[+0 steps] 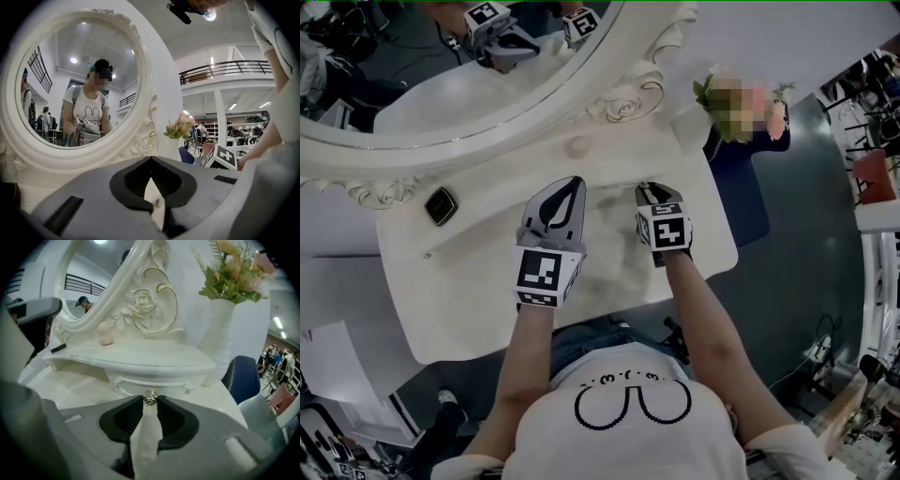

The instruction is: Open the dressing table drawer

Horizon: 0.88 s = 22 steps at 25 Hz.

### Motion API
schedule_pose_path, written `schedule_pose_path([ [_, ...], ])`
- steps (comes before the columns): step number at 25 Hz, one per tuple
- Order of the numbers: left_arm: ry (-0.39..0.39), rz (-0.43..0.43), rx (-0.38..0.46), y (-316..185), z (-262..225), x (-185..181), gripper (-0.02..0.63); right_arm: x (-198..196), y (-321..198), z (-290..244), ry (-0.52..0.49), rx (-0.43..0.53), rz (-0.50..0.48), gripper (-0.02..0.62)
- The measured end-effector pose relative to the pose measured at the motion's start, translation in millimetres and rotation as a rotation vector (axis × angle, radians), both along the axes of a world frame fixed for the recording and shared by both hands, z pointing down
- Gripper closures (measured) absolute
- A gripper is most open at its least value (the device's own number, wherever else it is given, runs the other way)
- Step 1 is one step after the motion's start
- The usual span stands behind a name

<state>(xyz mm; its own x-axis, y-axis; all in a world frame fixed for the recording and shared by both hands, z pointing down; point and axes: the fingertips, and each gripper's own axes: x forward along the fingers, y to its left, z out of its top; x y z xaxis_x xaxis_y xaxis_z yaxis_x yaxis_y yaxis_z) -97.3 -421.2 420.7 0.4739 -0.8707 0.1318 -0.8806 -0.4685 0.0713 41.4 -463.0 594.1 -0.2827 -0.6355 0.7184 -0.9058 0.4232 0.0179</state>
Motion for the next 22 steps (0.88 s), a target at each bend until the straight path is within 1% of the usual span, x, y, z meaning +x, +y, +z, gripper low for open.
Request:
schedule_pose_path([
  [6,0.014,0.004,0.003,16,0,8,0.607,8,23,2,0.000,-0.010,-0.005,0.502],
  [18,0.004,-0.002,0.008,48,-4,21,0.607,27,64,3,-0.002,-0.018,-0.025,0.500],
  [22,0.002,-0.009,0.001,57,-4,22,0.607,30,68,3,-0.037,-0.015,0.016,0.491],
])
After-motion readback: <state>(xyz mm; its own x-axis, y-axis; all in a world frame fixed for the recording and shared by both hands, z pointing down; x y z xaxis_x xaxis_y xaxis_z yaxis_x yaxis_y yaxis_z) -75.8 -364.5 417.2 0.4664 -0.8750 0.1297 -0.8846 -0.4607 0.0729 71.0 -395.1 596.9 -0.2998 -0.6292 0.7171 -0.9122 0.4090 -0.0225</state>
